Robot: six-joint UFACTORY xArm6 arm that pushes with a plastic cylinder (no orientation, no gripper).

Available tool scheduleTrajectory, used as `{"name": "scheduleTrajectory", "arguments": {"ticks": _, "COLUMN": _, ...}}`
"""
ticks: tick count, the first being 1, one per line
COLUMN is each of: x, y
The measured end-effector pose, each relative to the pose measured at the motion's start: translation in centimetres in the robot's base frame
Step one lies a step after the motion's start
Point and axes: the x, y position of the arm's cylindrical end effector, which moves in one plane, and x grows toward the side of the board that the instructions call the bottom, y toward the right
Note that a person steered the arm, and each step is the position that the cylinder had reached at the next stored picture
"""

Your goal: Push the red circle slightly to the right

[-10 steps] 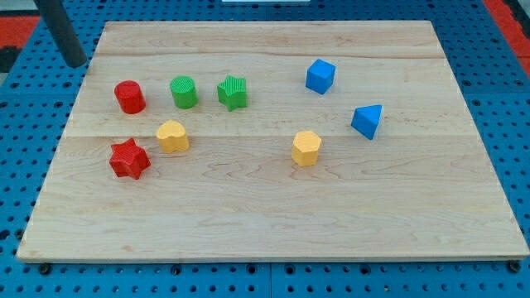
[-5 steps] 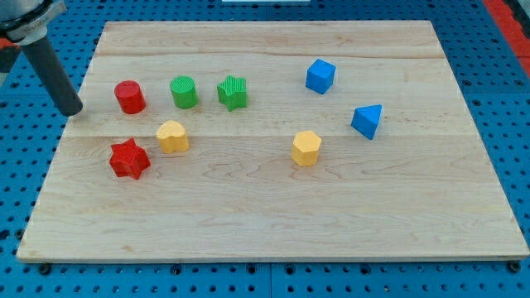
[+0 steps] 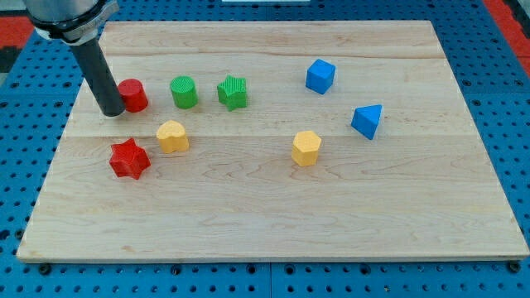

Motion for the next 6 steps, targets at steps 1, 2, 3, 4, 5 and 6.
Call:
{"name": "scheduleTrajectory", "arguments": {"ticks": 1, "x": 0.2, "y": 0.8}}
{"name": "scheduleTrajectory", "arguments": {"ticks": 2, "x": 4.8, "y": -0.4}}
{"name": "scheduleTrajectory", "arguments": {"ticks": 3, "x": 10.1, "y": -5.2}}
{"name": "scheduleTrajectory", "arguments": {"ticks": 4, "x": 16.1, "y": 0.7}}
{"name": "scheduleTrajectory", "arguments": {"ticks": 5, "x": 15.4, "y": 6.1}}
{"name": "scheduleTrajectory", "arguments": {"ticks": 6, "x": 11.1, "y": 4.2}}
